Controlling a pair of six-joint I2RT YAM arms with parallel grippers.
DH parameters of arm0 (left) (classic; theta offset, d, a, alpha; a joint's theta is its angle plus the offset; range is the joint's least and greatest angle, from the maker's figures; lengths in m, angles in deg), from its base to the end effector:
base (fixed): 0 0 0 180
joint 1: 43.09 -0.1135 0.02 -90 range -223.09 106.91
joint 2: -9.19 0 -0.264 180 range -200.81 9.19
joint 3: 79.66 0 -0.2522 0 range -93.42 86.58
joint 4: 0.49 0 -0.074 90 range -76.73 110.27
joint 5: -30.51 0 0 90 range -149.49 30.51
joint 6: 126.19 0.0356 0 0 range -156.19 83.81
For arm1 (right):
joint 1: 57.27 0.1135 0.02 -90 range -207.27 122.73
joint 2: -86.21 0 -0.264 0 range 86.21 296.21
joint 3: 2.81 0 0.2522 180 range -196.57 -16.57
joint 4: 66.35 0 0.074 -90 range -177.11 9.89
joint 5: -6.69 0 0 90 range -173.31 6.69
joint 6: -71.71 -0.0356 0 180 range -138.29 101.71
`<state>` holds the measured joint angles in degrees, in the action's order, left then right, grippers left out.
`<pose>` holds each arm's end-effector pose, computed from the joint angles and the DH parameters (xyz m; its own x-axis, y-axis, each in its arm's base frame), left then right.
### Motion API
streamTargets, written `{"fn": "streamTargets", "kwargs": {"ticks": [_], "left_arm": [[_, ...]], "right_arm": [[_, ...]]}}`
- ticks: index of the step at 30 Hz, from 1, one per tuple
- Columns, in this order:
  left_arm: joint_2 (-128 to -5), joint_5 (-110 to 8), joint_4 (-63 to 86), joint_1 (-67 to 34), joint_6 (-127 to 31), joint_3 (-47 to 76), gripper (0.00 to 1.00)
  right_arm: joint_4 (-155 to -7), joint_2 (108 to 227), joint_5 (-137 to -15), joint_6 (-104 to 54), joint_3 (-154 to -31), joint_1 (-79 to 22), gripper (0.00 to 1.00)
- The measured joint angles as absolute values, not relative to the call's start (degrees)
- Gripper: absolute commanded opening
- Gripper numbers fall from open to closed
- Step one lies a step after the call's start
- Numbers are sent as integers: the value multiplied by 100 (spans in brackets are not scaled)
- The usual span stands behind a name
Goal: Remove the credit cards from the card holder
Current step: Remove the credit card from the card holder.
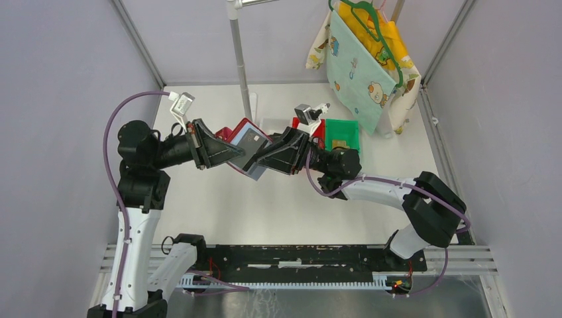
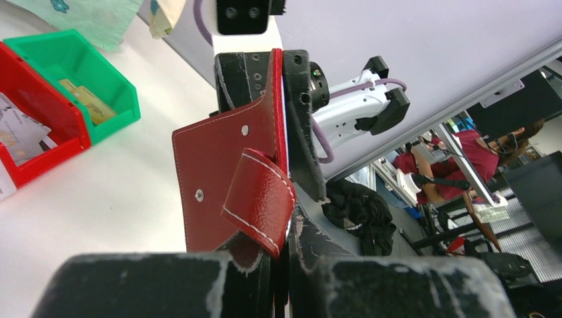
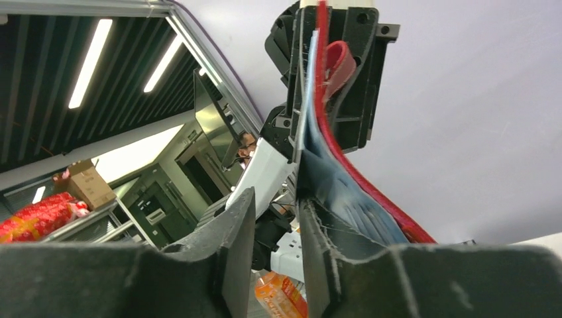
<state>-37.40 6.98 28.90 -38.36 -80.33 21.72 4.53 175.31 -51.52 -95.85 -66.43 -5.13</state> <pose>0.1373 -0.0441 0.4431 -0.6256 -0.2272 -0.7463 0.7106 0.2287 -0.6654 0.1796 0.2616 0.3432 -0.7829 0.3453 -0.5175 -0.6202 -0.4995 0.6049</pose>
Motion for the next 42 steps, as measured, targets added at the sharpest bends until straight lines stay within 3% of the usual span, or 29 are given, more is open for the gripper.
{"fn": "streamTargets", "kwargs": {"ticks": [3, 7, 12, 20, 23, 28, 29, 32, 36, 39, 42], "left_arm": [[-3709, 644, 2893, -3849, -8033, 2170, 2], [-3687, 624, 2895, -3849, -8033, 2115, 2], [-3630, 585, 2912, -3851, -8023, 2052, 2], [-3646, 465, 3262, -3845, -7754, 1879, 11], [-3696, 338, 3577, -3821, -7581, 1831, 11], [-3744, -5, 3863, -3814, -7435, 1827, 2], [-3742, -73, 3872, -3814, -7419, 1827, 2], [-3702, -145, 3865, -3816, -7404, 1824, 2], [-3646, -241, 3808, -3851, -7402, 1824, 2], [-3632, -241, 3745, -3858, -7404, 1805, 2], [-3628, -222, 3708, -3856, -7402, 1785, 2]], "right_arm": [[582, 17531, -5191, -9604, -6659, -495, 39], [556, 17546, -5191, -9594, -6766, -469, 18], [479, 17640, -5237, -9622, -6866, -443, 0], [481, 17647, -5309, -9624, -6792, -438, 0], [551, 17584, -5473, -9639, -6517, -445, 0], [656, 17551, -5626, -9712, -6158, -524, 0], [652, 17551, -5630, -9718, -6158, -526, 3], [639, 17557, -5615, -9755, -6226, -524, 22], [661, 17671, -5545, -9797, -6597, -476, 33], [661, 17820, -5523, -9810, -6864, -423, 30], [658, 17898, -5521, -9825, -6969, -403, 9]]}}
